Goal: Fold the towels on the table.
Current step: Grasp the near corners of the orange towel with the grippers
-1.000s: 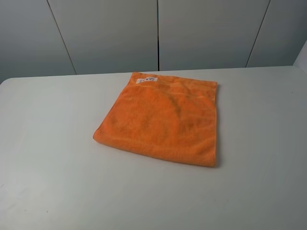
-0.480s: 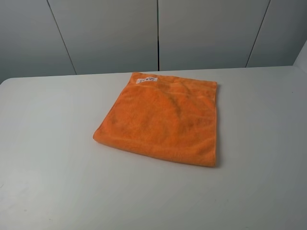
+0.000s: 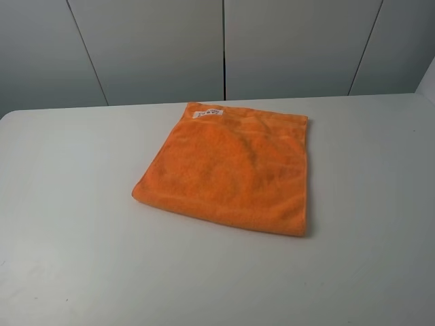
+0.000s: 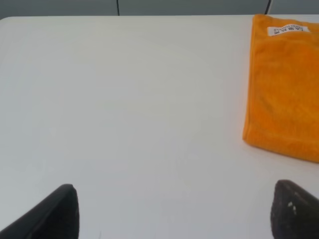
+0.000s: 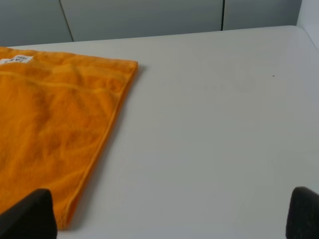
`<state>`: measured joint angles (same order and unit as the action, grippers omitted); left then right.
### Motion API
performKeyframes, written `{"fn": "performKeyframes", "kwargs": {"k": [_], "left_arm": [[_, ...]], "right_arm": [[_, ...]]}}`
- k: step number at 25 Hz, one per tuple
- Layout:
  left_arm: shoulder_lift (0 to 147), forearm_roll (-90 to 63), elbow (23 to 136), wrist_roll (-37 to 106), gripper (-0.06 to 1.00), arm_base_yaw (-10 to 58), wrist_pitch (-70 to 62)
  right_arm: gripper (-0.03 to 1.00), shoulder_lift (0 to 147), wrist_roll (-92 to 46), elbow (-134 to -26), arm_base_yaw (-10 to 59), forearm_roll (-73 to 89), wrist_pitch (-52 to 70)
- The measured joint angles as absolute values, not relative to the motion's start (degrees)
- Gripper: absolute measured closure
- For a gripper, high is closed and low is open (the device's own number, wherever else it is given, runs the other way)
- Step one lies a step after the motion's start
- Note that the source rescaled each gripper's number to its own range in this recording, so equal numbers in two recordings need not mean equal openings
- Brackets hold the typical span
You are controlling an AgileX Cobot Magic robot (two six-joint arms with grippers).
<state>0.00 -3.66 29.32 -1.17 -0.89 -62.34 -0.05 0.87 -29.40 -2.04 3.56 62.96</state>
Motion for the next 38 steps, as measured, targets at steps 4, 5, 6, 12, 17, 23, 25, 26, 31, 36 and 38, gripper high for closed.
{"fn": "performKeyframes", "kwargs": {"k": [4, 5, 6, 12, 17, 23, 25, 26, 31, 36, 38], "left_arm": [[0.0, -4.5, 29.3, -1.2, -0.05, -0.9, -62.1], [0.0, -4.6, 29.3, -1.2, -0.05, -0.9, -62.0], [0.1, -4.6, 29.3, -1.2, -0.05, -0.9, -62.0], [8.1, -5.2, 29.3, 1.5, -0.05, -0.6, -61.9], [15.2, -6.0, 32.4, 6.3, -0.05, 0.9, -60.6], [28.6, -6.0, 39.9, 14.4, -0.05, 3.1, -59.5], [36.3, -6.2, 41.8, 18.8, -0.05, 4.3, -59.3], [40.0, -6.2, 43.0, 20.8, -0.05, 4.6, -59.3], [59.1, -6.2, 49.5, 33.7, -0.05, 9.6, -56.7], [73.4, -6.3, 56.2, 50.2, -0.05, 15.2, -54.4], [78.5, -6.8, 57.3, 54.2, -0.05, 17.2, -54.1]], "right_arm": [[-0.03, -0.1, 0.9, -29.4, -1.8, 3.7, 63.0], [-0.03, -0.1, 0.9, -29.4, -1.8, 3.7, 63.0], [-0.03, -0.1, 0.9, -29.4, -1.8, 3.8, 63.0], [-0.03, -0.1, 0.0, -29.4, -1.8, 5.2, 62.3], [-0.03, -0.1, 0.0, -30.5, -1.8, 5.5, 59.4], [-0.03, 5.4, -6.1, -32.2, -1.8, 10.2, 57.5], [-0.03, 9.9, -10.9, -32.2, -1.8, 13.8, 57.0], [-0.03, 12.6, -13.8, -32.2, -1.8, 16.1, 56.6], [-0.03, 26.8, -27.4, -33.4, -1.8, 25.6, 55.1], [-0.03, 42.0, -42.5, -36.1, -1.8, 33.5, 55.6], [-0.03, 46.9, -46.8, -37.0, -1.8, 39.3, 55.6]]}}
